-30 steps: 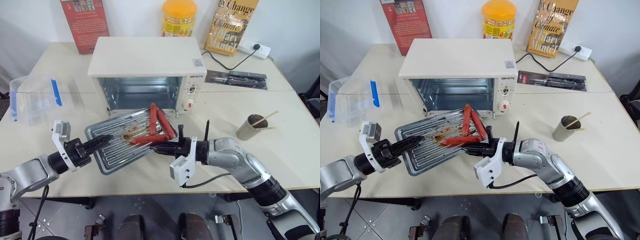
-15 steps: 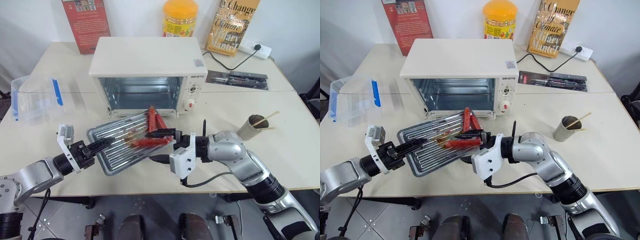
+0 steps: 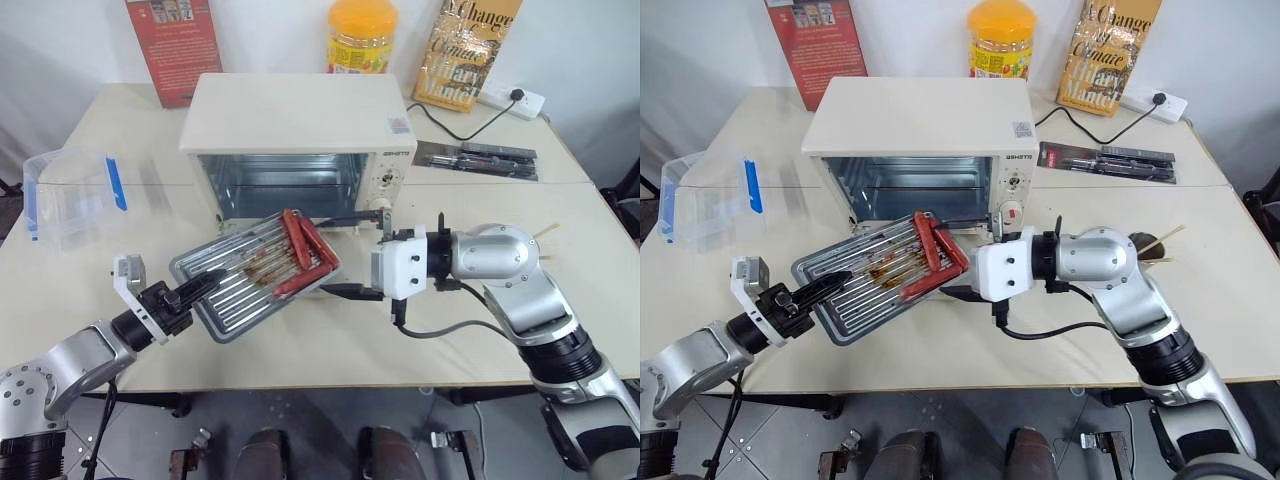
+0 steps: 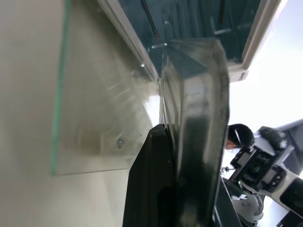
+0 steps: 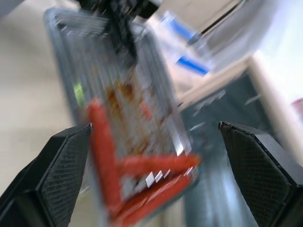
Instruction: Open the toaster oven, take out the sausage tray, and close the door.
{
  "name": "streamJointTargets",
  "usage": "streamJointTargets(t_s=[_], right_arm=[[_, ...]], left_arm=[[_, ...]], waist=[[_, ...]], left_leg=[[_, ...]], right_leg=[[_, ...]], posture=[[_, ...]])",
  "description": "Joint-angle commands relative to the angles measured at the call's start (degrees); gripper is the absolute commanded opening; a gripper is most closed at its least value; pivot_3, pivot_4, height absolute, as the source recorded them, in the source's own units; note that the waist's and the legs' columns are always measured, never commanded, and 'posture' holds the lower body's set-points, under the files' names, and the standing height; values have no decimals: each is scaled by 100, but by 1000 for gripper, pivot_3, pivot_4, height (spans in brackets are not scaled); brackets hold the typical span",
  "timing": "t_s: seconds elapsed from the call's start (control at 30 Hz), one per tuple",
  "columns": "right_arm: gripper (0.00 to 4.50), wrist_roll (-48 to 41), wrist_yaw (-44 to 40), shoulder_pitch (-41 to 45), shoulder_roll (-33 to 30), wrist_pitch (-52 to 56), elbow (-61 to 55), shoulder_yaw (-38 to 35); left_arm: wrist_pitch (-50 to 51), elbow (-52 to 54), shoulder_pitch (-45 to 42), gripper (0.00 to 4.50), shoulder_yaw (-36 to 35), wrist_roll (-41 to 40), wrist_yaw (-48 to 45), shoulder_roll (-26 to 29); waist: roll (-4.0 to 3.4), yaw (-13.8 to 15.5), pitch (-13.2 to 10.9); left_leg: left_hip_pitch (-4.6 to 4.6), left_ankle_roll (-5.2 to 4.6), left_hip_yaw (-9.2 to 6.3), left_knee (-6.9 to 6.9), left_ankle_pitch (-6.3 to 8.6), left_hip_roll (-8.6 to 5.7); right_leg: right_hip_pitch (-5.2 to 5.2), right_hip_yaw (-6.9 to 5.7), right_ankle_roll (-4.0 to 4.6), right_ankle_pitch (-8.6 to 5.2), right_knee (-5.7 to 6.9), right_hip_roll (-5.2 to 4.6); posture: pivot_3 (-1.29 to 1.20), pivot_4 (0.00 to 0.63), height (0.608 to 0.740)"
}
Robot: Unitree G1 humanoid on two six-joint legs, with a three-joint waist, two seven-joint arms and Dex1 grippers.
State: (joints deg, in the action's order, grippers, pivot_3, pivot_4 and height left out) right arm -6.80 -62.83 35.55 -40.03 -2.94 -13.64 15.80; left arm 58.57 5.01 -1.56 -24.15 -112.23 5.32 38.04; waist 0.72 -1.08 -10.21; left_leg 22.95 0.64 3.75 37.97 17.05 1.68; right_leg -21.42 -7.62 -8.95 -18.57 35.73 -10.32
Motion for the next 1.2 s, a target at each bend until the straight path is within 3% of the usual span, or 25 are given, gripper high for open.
streamJointTargets(t_s=[0.03,0.53,0.63,1.0,1.2], right_arm=[[4455,-132,-373,-209,-341,76,1,-159],[4455,505,-98,-719,-449,-430,1683,-343],[3931,575,-27,-792,-353,-588,2001,-338],[173,747,186,-827,314,-913,2536,-131],[37,833,336,-748,740,-942,2798,-31]], left_arm=[[-62,358,93,0,-378,-76,59,-291],[-497,1693,1352,0,-1287,-77,184,-1475],[-722,1940,1642,0,-1478,-77,122,-1708],[-1689,2854,2762,0,-1472,-77,190,-2402],[-2438,3123,3116,0,-1796,-77,362,-2638]], waist=[[1,26,-1],[1,110,-1],[2,103,-1],[1,102,0],[3,87,1]], left_leg=[[0,-2,1,0,1,-1],[3,-5,25,13,3,1],[2,-5,27,13,3,1],[-1,-6,30,14,3,8],[-31,-5,30,8,6,16]], right_leg=[[1,3,0,0,-5,0],[9,6,0,0,-21,2],[12,7,0,0,-26,2],[37,3,3,-2,-68,13],[79,2,9,-5,-100,23]], posture=[[0,150,740],[0,150,740],[0,150,740],[0,150,740],[0,150,740]])
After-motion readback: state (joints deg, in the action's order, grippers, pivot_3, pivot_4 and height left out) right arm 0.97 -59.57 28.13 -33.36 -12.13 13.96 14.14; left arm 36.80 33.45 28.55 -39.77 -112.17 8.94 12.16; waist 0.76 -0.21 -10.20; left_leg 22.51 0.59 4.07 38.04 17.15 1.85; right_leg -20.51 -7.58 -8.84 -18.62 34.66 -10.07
